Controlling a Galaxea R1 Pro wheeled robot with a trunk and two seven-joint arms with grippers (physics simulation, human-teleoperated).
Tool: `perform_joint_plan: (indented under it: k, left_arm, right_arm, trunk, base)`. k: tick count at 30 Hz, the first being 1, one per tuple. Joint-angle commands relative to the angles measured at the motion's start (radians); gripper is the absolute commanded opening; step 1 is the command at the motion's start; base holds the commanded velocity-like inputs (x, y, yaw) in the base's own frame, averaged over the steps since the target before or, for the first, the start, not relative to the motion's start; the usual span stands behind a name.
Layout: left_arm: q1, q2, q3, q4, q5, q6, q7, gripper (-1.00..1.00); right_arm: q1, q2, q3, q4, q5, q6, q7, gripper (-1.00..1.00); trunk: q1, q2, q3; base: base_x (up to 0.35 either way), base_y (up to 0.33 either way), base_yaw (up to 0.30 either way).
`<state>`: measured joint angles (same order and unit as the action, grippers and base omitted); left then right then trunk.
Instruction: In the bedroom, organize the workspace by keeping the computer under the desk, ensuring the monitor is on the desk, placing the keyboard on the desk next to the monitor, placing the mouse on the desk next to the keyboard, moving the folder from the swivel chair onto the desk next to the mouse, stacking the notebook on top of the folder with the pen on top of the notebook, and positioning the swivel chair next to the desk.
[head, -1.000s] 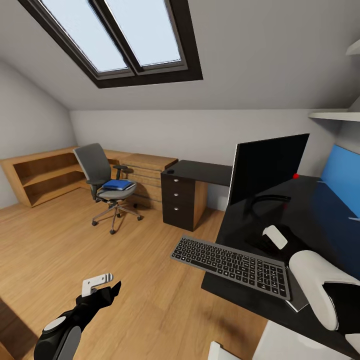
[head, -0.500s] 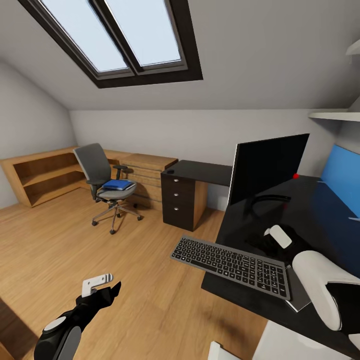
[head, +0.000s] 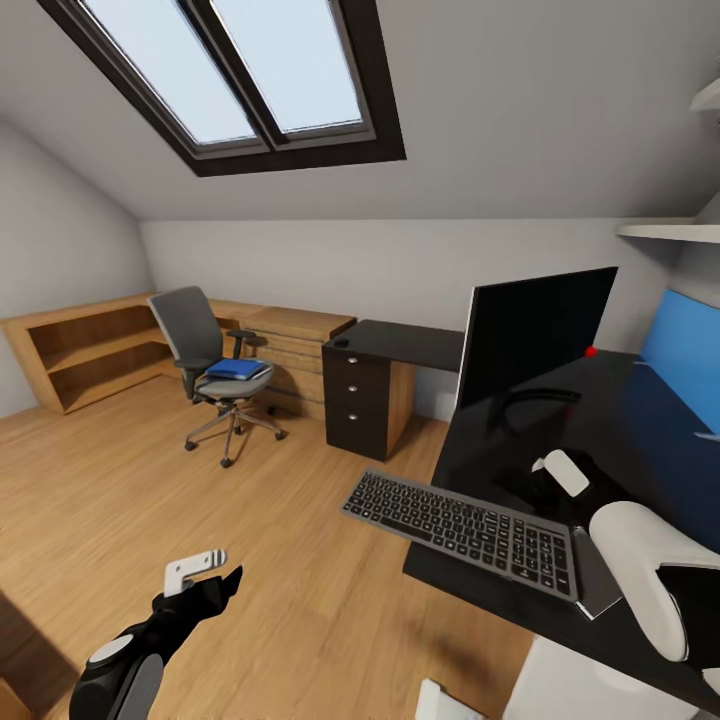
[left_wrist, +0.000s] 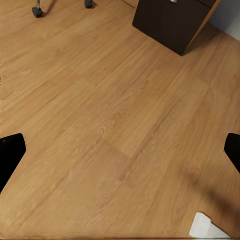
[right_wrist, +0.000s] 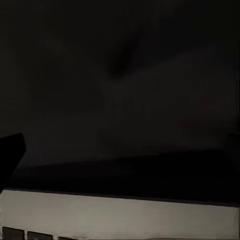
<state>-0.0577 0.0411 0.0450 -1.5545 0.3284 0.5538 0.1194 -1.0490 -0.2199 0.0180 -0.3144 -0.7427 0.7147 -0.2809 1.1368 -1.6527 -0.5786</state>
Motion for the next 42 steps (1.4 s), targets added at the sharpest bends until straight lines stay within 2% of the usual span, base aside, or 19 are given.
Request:
perform_joint_plan:
  k: [1, 42]
  left_arm:
    - [-0.001, 0.000, -0.001, -0.001, 0.011, 0.005, 0.008, 1.00]
    - [-0.001, -0.001, -0.004, 0.002, 0.011, 0.005, 0.008, 1.00]
  right_arm:
    - [0.000, -0.001, 0.002, -0.002, -0.010, 0.003, -0.009, 1.00]
    - [0.000, 0.001, 0.002, -0.002, -0.010, 0.002, -0.009, 1.00]
  trunk:
    - [0.000, -0.001, -0.001]
    - [0.000, -0.001, -0.001]
  base:
    - [-0.233, 0.047, 0.000]
    - [-0.118, 0.015, 0.000]
